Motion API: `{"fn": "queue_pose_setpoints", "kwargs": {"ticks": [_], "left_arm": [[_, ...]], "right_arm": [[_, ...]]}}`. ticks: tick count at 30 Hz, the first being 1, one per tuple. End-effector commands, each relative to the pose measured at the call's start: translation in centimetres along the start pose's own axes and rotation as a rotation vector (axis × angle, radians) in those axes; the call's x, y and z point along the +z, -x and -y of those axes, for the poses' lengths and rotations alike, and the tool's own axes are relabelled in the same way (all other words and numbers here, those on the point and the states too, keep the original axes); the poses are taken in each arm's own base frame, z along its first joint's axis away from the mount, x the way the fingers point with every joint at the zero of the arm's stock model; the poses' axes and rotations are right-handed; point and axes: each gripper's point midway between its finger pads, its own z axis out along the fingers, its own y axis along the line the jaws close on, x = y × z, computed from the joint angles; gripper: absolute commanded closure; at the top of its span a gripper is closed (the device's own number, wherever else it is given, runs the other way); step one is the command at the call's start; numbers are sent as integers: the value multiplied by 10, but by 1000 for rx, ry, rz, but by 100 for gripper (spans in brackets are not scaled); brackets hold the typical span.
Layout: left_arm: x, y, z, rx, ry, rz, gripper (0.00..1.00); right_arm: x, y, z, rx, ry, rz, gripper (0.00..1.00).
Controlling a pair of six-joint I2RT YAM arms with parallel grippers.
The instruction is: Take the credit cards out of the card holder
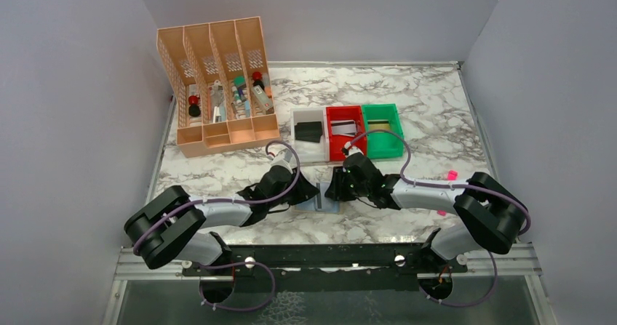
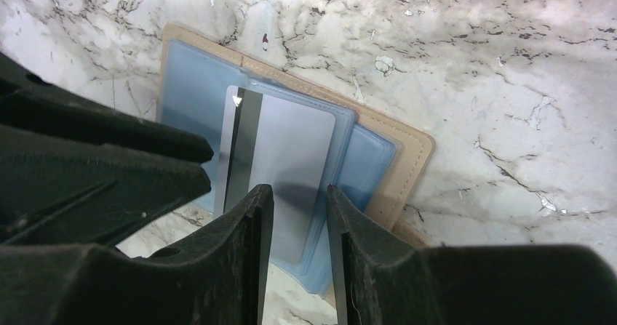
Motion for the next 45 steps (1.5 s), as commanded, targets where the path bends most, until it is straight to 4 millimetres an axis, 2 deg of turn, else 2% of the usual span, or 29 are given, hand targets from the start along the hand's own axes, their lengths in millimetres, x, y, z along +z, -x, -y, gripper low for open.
{"fn": "queue_pose_setpoints", "kwargs": {"ticks": [1,13,19,24,29,33,38,45], "left_arm": [[4,5,8,-28,-64,2,68],[8,0,2,-46,-57,-12,76],[11,-4,-15,-70,-2,-7,74],[13,-7,-18,-68,9,-18,71],[17,-9,-13,-58,-4,-38,80],[15,-7,-12,-65,-8,-31,91],[10,-4,-10,-69,-21,-14,99],[4,-6,-15,-71,-16,-4,100]], "right_arm": [[-6,-33,34,-22,-129,-104,61],[-6,-34,32,-22,-117,-108,61],[-6,-35,32,-21,-114,-110,61],[-7,-34,32,-20,-112,-105,61],[-6,-33,31,-23,-110,-106,61],[-5,-35,33,-21,-119,-109,61],[-5,-34,36,-22,-135,-108,61],[-6,-34,43,-32,-175,-105,61]]}}
